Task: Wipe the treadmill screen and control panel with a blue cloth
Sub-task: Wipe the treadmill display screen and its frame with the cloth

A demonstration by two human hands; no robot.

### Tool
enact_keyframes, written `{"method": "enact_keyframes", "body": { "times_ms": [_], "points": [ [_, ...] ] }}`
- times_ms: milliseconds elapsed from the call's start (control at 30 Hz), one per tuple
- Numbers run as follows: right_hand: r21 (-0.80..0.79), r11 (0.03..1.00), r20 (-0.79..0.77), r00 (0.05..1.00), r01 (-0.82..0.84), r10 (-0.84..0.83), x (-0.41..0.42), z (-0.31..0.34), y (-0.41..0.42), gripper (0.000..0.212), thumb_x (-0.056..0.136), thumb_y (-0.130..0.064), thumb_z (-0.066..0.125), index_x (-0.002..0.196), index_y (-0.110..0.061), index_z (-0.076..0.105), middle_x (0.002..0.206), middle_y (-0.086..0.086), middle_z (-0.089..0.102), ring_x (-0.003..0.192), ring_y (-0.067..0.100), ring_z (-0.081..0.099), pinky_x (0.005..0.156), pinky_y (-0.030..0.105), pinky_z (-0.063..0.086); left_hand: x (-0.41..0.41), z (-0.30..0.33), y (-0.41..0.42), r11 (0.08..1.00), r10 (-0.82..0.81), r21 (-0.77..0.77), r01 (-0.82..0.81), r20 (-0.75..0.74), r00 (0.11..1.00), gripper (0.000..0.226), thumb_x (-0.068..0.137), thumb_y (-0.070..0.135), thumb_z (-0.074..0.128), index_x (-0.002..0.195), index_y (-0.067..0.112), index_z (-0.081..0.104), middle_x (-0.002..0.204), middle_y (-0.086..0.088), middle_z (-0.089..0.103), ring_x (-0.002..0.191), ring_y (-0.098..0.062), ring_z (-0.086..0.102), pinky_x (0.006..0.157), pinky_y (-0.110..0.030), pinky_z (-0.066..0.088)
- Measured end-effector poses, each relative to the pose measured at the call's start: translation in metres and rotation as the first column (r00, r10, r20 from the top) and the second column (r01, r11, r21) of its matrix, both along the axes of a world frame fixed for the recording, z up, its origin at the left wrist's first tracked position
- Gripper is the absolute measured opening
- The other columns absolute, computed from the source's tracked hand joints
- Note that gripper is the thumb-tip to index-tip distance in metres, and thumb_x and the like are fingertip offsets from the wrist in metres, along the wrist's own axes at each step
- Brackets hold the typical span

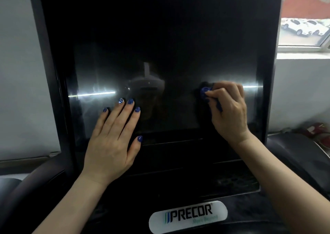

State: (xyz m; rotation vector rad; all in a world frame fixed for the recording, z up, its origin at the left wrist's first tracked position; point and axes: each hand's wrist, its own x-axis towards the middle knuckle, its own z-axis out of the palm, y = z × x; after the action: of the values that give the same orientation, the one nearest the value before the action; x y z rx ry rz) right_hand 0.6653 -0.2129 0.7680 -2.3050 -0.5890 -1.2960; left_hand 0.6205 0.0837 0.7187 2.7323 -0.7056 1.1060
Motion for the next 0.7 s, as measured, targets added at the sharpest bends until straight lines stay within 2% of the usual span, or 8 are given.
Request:
{"method": "enact_keyframes", "body": {
  "times_ms": [200, 267, 400, 567, 700],
  "points": [
    [-0.139, 0.985, -0.042, 0.995, -0.098, 0.093, -0.014, -0.011, -0.002, 0.019, 0.097, -0.013, 0.057, 0.088, -0.004, 0.071, 0.102, 0.009, 0.064, 0.095, 0.025, 0.054, 0.092, 0.031, 0.037, -0.001, 0.001, 0.0, 1.0, 0.0, -0.001, 0.0, 0.003, 1.0, 0.056, 0.103, 0.032, 0.04, 0.151, 0.005, 0.038, 0.161, -0.014, 0.03, 0.152, -0.028, 0.022, 0.124, -0.048, 0.015],
    [-0.114, 0.99, -0.04, 0.996, -0.079, 0.075, -0.012, -0.008, -0.005, 0.014, 0.094, -0.01, 0.061, 0.087, -0.003, 0.071, 0.1, 0.009, 0.064, 0.094, 0.025, 0.054, 0.09, 0.033, 0.04, -0.001, 0.002, 0.0, 1.0, 0.0, -0.001, 0.0, 0.003, 1.0, 0.056, 0.103, 0.032, 0.041, 0.151, 0.005, 0.038, 0.161, -0.014, 0.03, 0.152, -0.028, 0.022, 0.125, -0.048, 0.015],
    [-0.022, 0.998, -0.001, 0.998, -0.062, 0.062, -0.001, 0.0, 0.023, 0.007, 0.089, -0.003, 0.065, 0.084, -0.001, 0.07, 0.097, 0.011, 0.064, 0.092, 0.026, 0.054, 0.081, 0.044, 0.048, -0.001, 0.001, 0.0, 1.0, 0.003, -0.002, -0.003, 0.002, 1.0, 0.056, 0.102, 0.033, 0.042, 0.151, 0.005, 0.039, 0.161, -0.014, 0.031, 0.152, -0.028, 0.023, 0.124, -0.048, 0.016],
    [-0.049, 0.991, -0.025, 0.992, -0.121, 0.12, -0.007, -0.002, 0.025, 0.015, 0.095, -0.013, 0.063, 0.091, -0.001, 0.072, 0.101, 0.011, 0.064, 0.095, 0.027, 0.057, 0.086, 0.045, 0.046, -0.002, 0.004, 0.001, 1.0, -0.02, 0.004, 0.02, -0.025, 1.0, 0.055, 0.103, 0.032, 0.04, 0.151, 0.005, 0.04, 0.161, -0.015, 0.031, 0.152, -0.029, 0.023, 0.124, -0.048, 0.016],
    [-0.006, 0.987, -0.053, 0.986, -0.16, 0.16, -0.01, 0.001, 0.025, 0.026, 0.098, -0.019, 0.055, 0.092, -0.001, 0.073, 0.101, 0.011, 0.064, 0.095, 0.027, 0.056, 0.085, 0.048, 0.046, -0.008, 0.012, 0.014, 0.997, -0.076, 0.007, 0.077, -0.054, 0.996, 0.052, 0.103, 0.029, 0.04, 0.15, 0.005, 0.041, 0.16, -0.014, 0.032, 0.152, -0.028, 0.024, 0.124, -0.048, 0.017]
  ]
}}
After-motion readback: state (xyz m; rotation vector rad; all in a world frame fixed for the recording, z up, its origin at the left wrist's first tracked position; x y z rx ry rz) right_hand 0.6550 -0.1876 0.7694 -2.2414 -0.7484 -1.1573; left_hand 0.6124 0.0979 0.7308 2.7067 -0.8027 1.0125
